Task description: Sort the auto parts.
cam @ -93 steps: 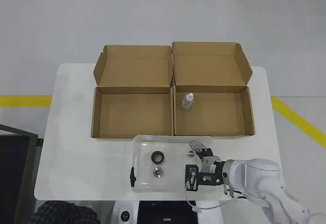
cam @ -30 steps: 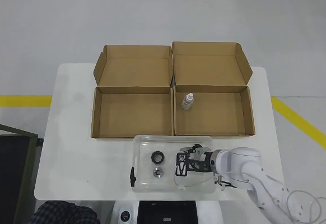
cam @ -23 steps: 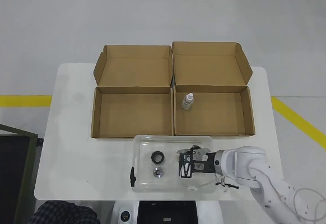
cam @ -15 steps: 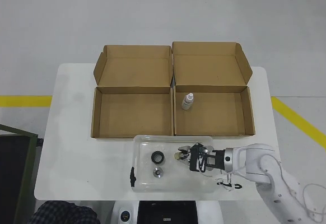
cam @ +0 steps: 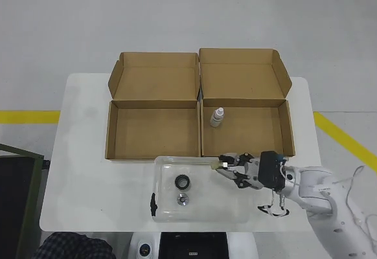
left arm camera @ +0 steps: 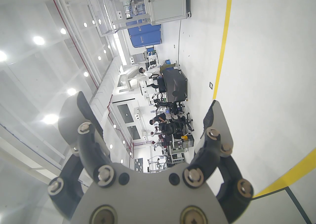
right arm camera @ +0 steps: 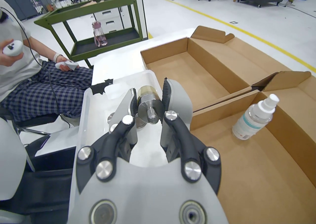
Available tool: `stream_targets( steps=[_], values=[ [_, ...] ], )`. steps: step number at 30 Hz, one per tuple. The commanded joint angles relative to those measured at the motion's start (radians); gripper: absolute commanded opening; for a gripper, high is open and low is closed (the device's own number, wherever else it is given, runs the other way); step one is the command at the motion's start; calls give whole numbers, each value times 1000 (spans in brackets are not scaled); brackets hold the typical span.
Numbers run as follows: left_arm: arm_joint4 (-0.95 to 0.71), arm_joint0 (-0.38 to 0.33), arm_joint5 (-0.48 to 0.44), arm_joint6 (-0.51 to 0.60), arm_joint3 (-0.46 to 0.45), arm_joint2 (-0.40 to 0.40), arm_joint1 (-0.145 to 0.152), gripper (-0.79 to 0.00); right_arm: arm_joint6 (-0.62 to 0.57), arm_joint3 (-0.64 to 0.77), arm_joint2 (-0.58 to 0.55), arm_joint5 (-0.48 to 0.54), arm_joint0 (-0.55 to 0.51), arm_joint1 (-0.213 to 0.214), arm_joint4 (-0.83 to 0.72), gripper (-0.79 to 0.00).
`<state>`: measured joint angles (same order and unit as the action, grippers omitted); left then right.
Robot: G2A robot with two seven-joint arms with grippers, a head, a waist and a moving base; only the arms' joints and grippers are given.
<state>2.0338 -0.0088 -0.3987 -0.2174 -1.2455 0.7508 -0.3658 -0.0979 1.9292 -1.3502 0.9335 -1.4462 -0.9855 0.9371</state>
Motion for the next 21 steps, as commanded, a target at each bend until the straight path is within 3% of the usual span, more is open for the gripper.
stream_targets(
  steps=[1, 21],
  values=[
    [0, 0, 0, 0, 0, 0, 0, 0, 22, 2, -11, -5, -2, 0, -21, -785],
    [0, 0, 0, 0, 0, 0, 0, 0, 111, 29, -54, -45, 1, -6, -90, -785]
  ],
)
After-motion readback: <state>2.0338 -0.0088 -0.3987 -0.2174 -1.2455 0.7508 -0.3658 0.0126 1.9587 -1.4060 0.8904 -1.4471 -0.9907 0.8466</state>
